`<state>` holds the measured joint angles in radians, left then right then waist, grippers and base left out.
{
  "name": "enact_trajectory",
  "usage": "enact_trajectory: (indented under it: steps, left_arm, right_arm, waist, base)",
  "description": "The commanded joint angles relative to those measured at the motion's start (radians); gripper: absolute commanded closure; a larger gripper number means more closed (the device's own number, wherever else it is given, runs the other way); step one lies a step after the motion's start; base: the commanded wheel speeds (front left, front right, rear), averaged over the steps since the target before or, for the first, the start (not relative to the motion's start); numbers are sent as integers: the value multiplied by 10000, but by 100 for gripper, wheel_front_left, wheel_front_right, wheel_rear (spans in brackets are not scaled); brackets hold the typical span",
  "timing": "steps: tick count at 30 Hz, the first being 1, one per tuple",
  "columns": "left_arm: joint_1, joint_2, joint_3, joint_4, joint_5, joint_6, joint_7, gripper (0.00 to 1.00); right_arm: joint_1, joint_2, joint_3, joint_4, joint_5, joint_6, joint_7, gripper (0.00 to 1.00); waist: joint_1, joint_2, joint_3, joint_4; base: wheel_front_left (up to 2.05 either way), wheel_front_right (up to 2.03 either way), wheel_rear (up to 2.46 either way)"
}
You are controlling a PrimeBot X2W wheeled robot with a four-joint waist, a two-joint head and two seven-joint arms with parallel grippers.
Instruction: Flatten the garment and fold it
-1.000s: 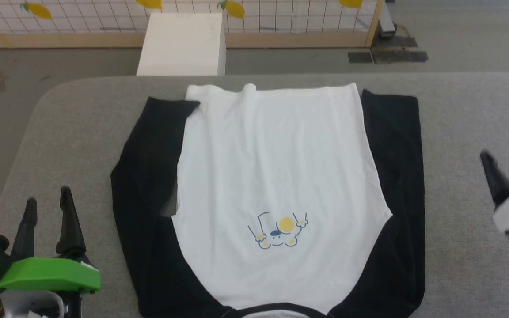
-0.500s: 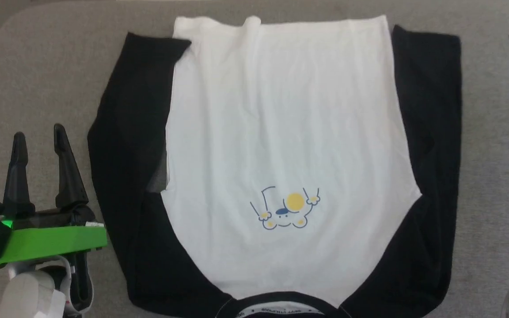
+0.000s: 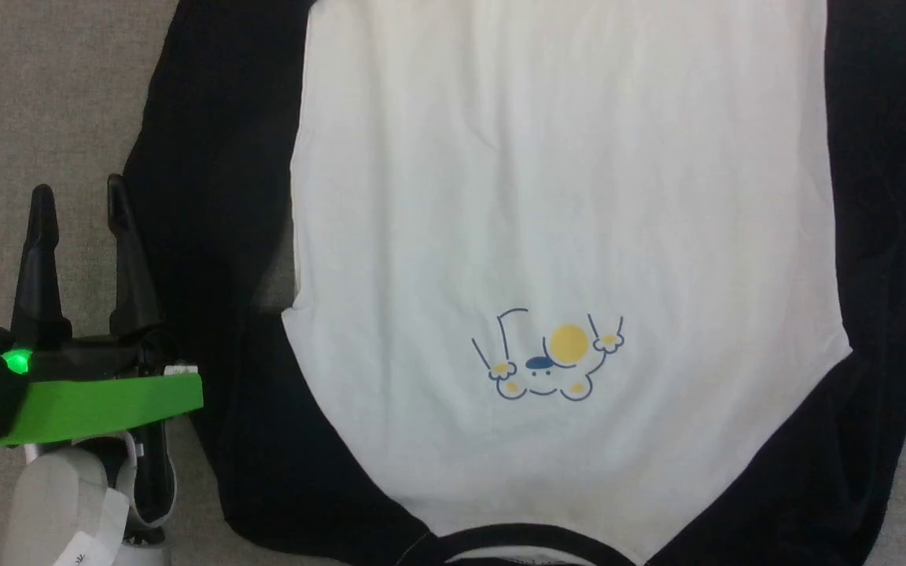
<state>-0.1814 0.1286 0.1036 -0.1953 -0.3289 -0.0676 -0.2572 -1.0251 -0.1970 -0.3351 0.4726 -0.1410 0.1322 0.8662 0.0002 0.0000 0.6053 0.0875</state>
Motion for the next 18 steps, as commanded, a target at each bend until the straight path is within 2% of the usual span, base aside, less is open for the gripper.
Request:
enact_trajectory:
  steps: [1, 7, 8, 9, 10, 13, 18]
  left_arm:
    - [-190, -80, 57, 79, 121, -83, -44, 0]
    - [-205, -260, 262, 286, 296, -267, -45, 0]
    - [-171, -286, 305, 334, 327, -288, -45, 0]
    - [-145, -306, 335, 375, 354, -303, -45, 0]
    - [-116, -333, 360, 438, 380, -321, -45, 0]
    - [-71, -404, 382, 631, 407, -367, -45, 0]
    - [-9, -524, 360, 938, 442, -434, -45, 0]
  right_arm:
    - [-159, -47, 32, 59, -70, -15, 170, 0]
    - [-49, -58, 202, 233, 63, -15, 1065, 0]
    - [-15, -44, 211, 218, 132, -15, 1242, 74]
    - [13, -37, 187, 156, 204, -15, 1299, 85]
    - [59, -47, 165, 66, 280, -15, 1330, 100]
    - [139, -155, -1, -244, 389, -15, 1049, 100]
    - [504, -229, -840, -869, 822, -15, 4, 100]
  waist:
    - [-2, 0, 470, 290]
    - [-2, 0, 489, 208]
    - [-2, 0, 432, 173]
    - [-2, 0, 373, 146]
    - [-2, 0, 286, 120]
    - [-2, 0, -14, 48]
    - [-2, 0, -879, 8]
  base:
    - [0, 0, 0]
    - [0, 0, 0]
    - [0, 0, 0]
    - [0, 0, 0]
    - [0, 0, 0]
    - [0, 0, 0]
    - [0, 0, 0]
